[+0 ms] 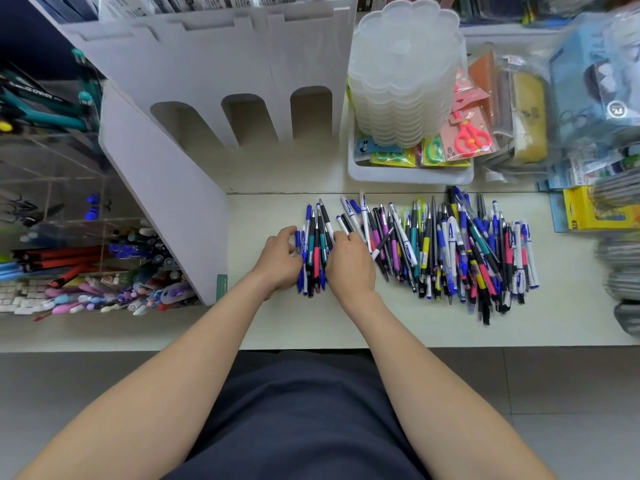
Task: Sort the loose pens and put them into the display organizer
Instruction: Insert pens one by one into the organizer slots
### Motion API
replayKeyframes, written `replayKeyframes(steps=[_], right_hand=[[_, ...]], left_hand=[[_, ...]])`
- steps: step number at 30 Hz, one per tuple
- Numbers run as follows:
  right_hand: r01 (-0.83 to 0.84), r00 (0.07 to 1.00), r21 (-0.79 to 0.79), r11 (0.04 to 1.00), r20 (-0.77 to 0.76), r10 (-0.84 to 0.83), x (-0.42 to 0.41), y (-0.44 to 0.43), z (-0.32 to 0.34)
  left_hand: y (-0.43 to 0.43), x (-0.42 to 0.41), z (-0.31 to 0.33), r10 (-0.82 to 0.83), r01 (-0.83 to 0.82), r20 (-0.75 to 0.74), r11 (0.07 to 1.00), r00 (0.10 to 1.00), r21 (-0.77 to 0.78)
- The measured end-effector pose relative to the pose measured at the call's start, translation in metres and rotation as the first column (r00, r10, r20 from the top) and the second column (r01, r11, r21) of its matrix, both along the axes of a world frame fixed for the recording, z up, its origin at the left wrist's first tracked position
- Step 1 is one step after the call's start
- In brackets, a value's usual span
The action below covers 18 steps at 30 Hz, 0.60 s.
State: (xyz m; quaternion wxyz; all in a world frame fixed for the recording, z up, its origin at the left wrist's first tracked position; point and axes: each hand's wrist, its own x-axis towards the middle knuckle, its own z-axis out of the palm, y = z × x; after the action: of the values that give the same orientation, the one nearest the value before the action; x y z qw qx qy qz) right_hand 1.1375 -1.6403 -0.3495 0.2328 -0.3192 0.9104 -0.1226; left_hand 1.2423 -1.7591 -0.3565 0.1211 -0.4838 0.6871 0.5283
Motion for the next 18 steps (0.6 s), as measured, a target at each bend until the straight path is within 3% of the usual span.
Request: replayKeyframes(steps=[3, 7, 11, 16, 18], right_hand=[[0.043, 0.999, 0.053, 0.998, -0.008, -0.042, 0.003, 0.005, 0.003], [0.092, 0.994, -0.014, 0.996, 0.060, -0.091, 0.019, -0.003, -0.001], [0.146, 0.989, 0.138, 0.980, -0.006, -0.147, 0.036, -0.024, -0.009], [0.155, 0.978, 0.185, 0.970, -0.164, -0.125, 0.053, -0.039, -0.027], [0.125, 0.979, 0.223, 0.967, -0.186, -0.083, 0.055, -0.043, -0.031]], left_hand=[[0.002, 0.002, 0.005, 0.016, -0.016, -0.005, 1.000, 1.000, 0.023], [0.005, 0.005, 0.013, 0.111, -0.105, -0.044, 0.987, 0.993, 0.121], [-0.002, 0.008, 0.017, 0.283, -0.272, -0.021, 0.939, 0.959, 0.211], [-0.008, 0.016, 0.021, 0.216, -0.211, 0.032, 0.970, 0.976, -0.123], [-0.008, 0.022, 0.017, 0.251, -0.242, 0.047, 0.958, 0.967, -0.152]])
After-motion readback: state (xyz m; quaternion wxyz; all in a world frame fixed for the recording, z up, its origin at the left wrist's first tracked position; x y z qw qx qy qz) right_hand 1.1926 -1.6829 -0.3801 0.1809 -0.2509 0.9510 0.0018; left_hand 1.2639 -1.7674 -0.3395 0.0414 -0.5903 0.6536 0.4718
